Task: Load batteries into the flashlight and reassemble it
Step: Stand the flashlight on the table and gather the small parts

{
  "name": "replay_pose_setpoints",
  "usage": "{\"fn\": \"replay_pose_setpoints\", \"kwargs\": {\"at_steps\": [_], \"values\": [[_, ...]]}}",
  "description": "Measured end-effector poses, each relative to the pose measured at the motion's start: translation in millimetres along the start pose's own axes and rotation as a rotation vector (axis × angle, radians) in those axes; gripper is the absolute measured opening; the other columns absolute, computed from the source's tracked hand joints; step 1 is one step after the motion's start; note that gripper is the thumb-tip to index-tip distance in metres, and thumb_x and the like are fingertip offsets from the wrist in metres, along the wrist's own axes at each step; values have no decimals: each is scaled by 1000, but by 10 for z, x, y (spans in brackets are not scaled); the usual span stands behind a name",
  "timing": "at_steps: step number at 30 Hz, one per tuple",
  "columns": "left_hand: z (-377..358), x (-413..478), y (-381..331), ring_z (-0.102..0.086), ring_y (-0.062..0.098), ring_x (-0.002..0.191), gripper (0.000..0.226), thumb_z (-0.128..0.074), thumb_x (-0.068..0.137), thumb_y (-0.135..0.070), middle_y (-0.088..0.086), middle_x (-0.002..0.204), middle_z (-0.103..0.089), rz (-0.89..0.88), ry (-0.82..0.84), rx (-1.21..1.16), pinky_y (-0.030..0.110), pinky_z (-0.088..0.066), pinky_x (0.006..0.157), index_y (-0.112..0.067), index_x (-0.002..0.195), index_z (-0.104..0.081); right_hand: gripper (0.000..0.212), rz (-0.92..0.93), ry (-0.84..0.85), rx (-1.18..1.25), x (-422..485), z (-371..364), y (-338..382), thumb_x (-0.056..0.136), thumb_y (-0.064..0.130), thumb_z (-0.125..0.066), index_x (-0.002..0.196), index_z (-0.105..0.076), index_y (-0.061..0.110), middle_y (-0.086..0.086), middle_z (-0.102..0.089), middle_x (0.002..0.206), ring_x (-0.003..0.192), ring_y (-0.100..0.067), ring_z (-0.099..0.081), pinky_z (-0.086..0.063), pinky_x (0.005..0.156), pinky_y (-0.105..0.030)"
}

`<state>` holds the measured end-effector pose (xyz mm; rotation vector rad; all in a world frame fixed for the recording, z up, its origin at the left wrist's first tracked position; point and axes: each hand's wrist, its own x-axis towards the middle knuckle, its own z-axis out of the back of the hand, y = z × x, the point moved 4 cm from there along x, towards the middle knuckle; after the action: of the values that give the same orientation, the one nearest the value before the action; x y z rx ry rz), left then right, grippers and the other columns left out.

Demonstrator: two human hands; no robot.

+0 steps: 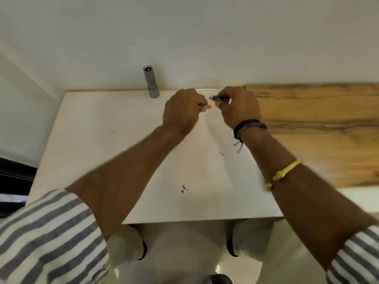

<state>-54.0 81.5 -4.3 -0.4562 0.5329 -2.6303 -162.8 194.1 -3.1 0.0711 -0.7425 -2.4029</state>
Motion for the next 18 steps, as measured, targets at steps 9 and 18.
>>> {"fn": "replay_pose_setpoints", "kwargs": {"at_steps": [9, 18], "values": [[-198, 545, 200, -69, 23, 85, 16, -71, 90, -20, 3, 98, -77, 76, 114, 63, 36, -56, 80, -20, 104, -80, 17, 32, 189, -368, 622, -383, 96, 93, 22, -69, 109, -73, 23, -6, -72, 103, 91, -28, -68, -49, 69, -32], [-220, 461, 255, -67, 23, 96, 17, -68, 91, -18, 6, 105, -75, 103, 68, 33, 33, -53, 86, -20, 106, -78, 23, 7, 125, -337, 575, -311, 83, 91, 18, -70, 112, -73, 27, -5, -72, 111, 99, -29, -70, -57, 81, -37]]}}
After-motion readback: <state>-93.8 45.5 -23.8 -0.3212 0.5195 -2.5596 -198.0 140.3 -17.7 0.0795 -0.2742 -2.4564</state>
